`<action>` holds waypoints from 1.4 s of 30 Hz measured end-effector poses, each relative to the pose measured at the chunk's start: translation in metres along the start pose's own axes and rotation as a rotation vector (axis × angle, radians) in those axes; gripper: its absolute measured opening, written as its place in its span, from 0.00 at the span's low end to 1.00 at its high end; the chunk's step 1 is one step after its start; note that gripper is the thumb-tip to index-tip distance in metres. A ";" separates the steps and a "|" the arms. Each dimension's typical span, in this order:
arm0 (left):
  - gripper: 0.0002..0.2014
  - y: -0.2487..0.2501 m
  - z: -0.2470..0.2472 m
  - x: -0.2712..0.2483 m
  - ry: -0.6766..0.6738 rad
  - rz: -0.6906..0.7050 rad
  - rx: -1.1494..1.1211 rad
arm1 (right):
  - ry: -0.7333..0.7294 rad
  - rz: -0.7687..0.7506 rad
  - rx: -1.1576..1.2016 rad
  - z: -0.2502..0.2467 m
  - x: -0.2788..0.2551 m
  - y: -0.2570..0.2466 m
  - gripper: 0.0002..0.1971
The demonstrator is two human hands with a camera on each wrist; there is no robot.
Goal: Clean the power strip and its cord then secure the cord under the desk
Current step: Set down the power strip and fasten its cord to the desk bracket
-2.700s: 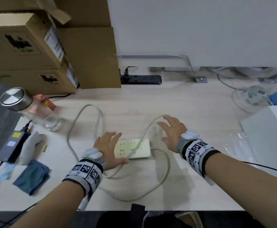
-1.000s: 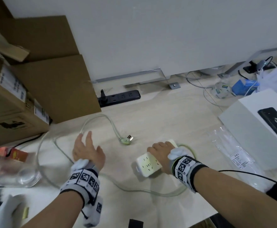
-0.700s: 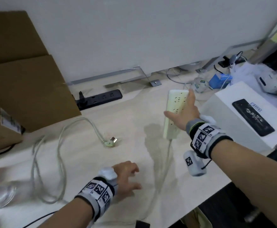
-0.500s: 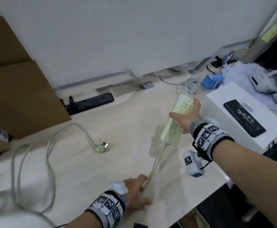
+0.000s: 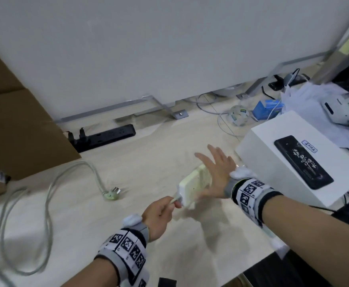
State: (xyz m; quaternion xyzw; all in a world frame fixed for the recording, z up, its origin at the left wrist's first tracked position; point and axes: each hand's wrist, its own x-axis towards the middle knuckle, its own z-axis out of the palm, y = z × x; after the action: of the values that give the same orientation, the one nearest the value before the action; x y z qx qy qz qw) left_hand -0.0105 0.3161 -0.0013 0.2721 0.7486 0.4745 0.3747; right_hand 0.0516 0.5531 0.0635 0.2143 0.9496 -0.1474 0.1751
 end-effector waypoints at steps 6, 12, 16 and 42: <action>0.13 0.018 -0.010 0.008 0.016 0.075 -0.073 | 0.033 -0.344 -0.241 0.018 0.010 0.010 0.57; 0.18 0.040 -0.021 0.010 0.121 -0.013 -0.080 | 0.170 -0.235 -0.051 0.016 0.010 -0.003 0.38; 0.09 0.031 -0.040 0.007 0.165 -0.103 0.155 | 0.108 0.365 0.254 0.007 0.019 0.005 0.43; 0.27 -0.046 -0.082 0.038 -0.164 -0.308 0.965 | -0.043 0.291 0.017 0.058 0.000 -0.005 0.48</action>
State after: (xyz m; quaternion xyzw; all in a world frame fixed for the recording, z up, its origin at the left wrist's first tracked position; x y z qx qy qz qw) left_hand -0.1021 0.2851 -0.0333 0.3367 0.8821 -0.0088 0.3294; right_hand 0.0649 0.5281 0.0123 0.3480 0.9032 -0.1331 0.2132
